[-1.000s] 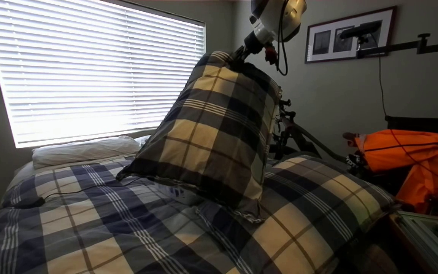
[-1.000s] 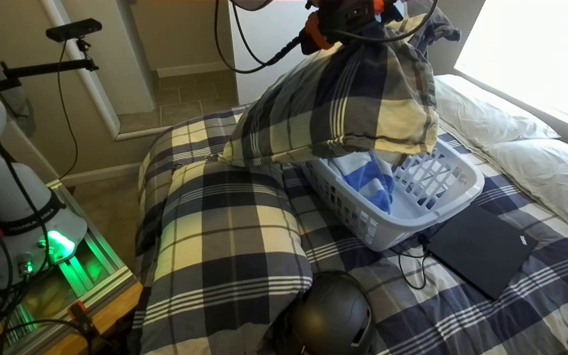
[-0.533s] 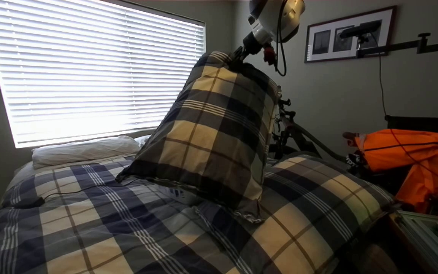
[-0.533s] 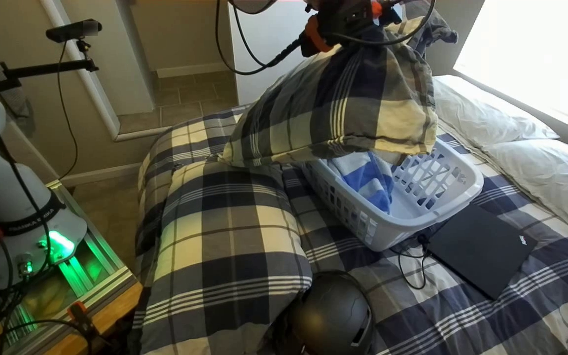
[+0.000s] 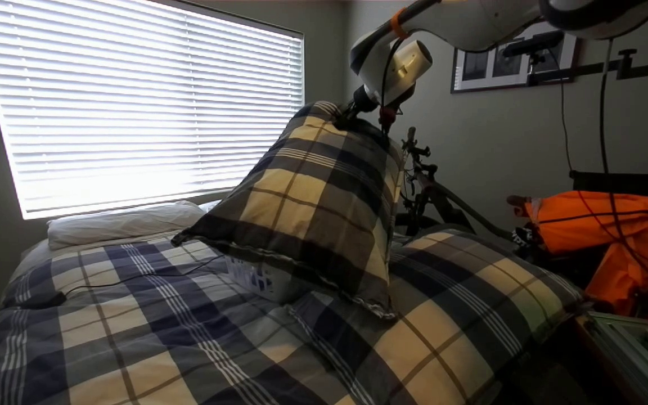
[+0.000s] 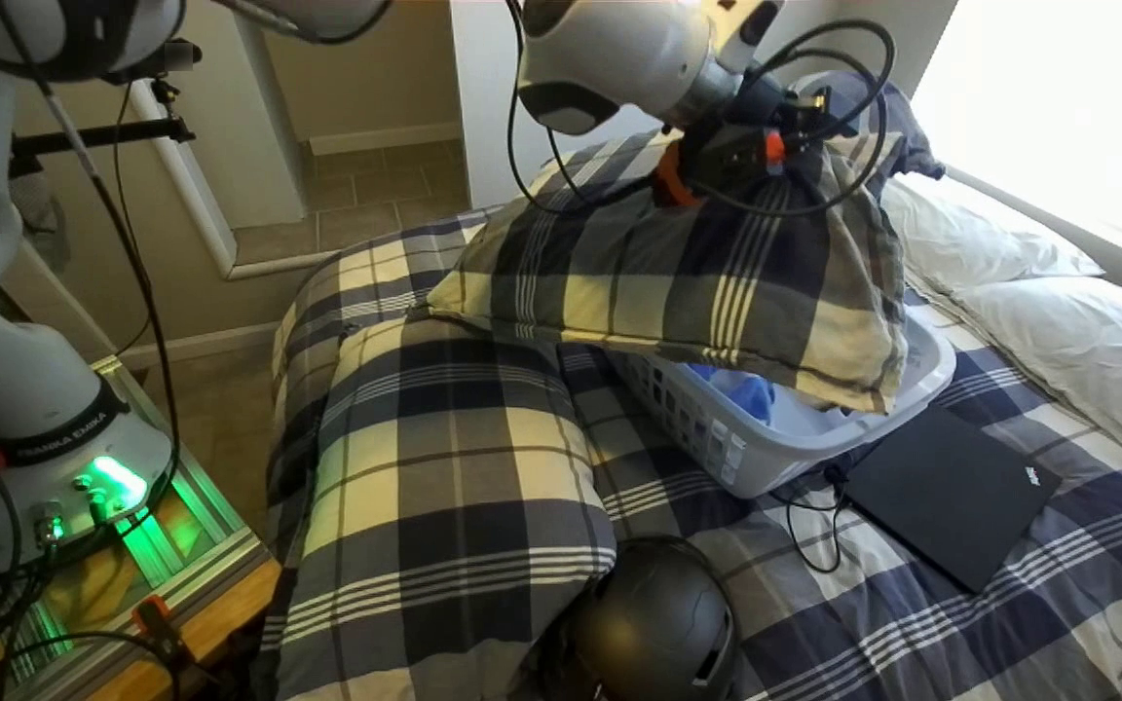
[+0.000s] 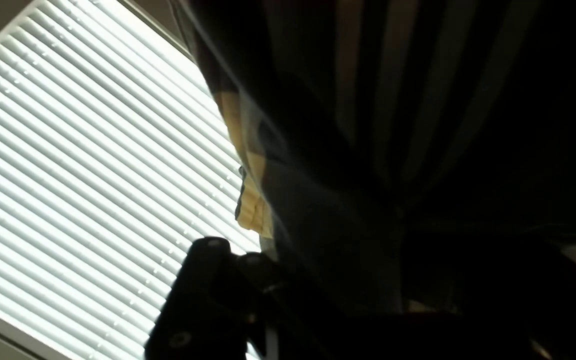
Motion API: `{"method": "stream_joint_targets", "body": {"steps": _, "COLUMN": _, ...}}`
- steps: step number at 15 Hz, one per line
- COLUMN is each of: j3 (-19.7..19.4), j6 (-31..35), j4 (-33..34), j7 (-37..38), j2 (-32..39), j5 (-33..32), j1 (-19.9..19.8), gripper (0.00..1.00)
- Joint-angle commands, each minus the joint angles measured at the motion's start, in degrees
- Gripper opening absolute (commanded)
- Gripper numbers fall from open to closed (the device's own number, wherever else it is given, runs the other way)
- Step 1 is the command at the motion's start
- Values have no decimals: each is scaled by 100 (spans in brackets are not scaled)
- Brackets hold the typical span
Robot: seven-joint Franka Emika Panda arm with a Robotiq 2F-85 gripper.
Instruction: Put the pillow on the left in the basket.
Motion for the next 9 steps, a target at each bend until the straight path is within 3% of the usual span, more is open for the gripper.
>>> {"method": "stream_joint_targets", "body": {"steps": 1, "j3": 442, "j6": 793, "j4": 1333, "j7": -93, "j2": 1093, "j5": 134, "j1": -527, "gripper": 0}}
{"method": "stream_joint_targets", "body": {"steps": 2, "j3": 516, "j6": 962, "j4": 1528, "j7": -21, "j2": 1322, "j5": 60, "j1": -617, "gripper": 0}}
{"method": "stream_joint_targets", "body": {"steps": 3, "j3": 462, "j6": 1093, "j4": 1722, "j7": 119, "j2": 1535, "j5": -29, "j1": -622, "gripper": 25}}
{"method": "stream_joint_targets", "body": {"steps": 5, "j3": 208, "j6": 1285, "j4": 2127, "j7": 467, "j2": 1902, "j5": -93, "j1": -535, "gripper": 31}}
{"method": "stream_joint_targets", "body": {"steps": 9, "j3": -199, "j6": 1391, "j4": 2420, "j7": 773, "j2": 1977, "j5": -131, "j1": -347, "gripper": 59}}
